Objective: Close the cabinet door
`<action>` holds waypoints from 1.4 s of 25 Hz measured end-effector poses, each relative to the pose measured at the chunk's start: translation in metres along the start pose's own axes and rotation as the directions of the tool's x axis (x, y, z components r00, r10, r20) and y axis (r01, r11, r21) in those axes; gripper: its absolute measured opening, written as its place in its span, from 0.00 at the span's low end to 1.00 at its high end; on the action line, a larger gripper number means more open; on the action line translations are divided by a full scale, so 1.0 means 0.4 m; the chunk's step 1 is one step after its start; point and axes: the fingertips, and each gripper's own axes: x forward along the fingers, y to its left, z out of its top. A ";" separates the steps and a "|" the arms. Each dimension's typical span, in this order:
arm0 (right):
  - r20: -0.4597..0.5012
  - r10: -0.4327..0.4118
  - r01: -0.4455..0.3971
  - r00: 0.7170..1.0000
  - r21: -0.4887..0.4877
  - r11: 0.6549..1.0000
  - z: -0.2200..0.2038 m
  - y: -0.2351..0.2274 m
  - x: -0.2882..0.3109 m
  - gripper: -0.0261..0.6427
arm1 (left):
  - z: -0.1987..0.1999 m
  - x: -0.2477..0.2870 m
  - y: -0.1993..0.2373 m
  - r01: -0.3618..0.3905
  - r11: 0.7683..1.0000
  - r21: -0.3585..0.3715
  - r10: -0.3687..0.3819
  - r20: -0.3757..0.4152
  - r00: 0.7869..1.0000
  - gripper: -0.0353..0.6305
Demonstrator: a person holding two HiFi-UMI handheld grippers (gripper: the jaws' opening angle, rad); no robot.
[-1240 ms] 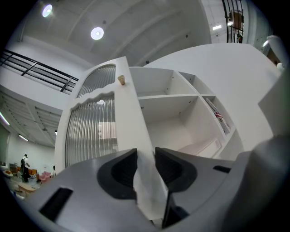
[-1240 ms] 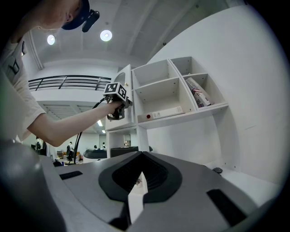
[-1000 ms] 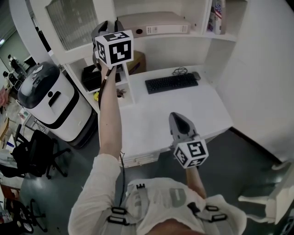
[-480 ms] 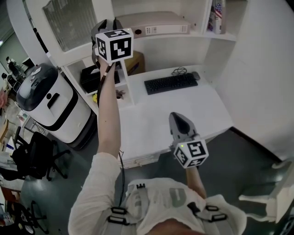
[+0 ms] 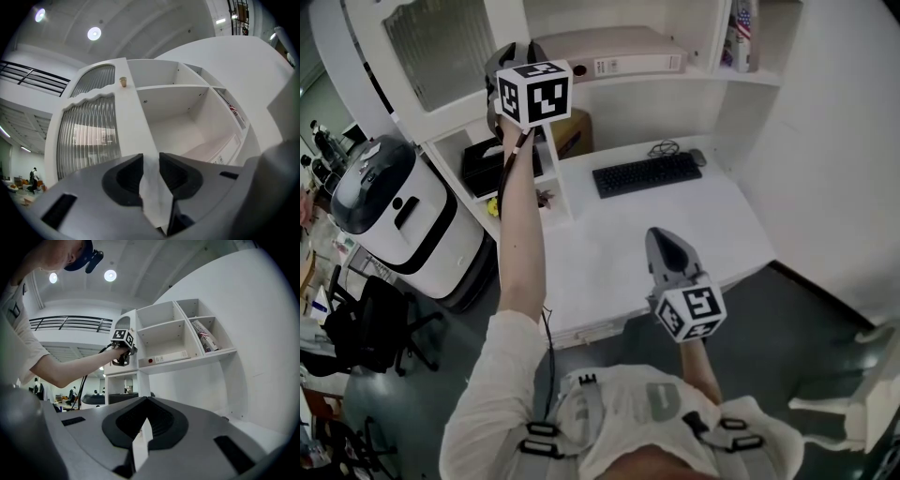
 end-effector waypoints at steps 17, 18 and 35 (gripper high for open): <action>-0.004 -0.017 0.017 1.000 0.015 1.000 0.003 0.002 -0.010 0.04 | -0.001 0.005 0.003 0.013 1.000 -0.028 -0.013 0.003 1.000 0.21; -0.003 -0.017 0.018 1.000 0.012 1.000 0.005 0.004 -0.013 0.04 | 0.001 0.006 0.003 0.021 0.999 -0.041 -0.021 0.000 1.000 0.21; -0.037 -0.008 0.007 0.999 -0.026 1.000 -0.017 0.111 -0.110 0.04 | -0.039 -0.190 0.034 0.136 0.981 -0.141 -0.130 0.049 0.990 0.21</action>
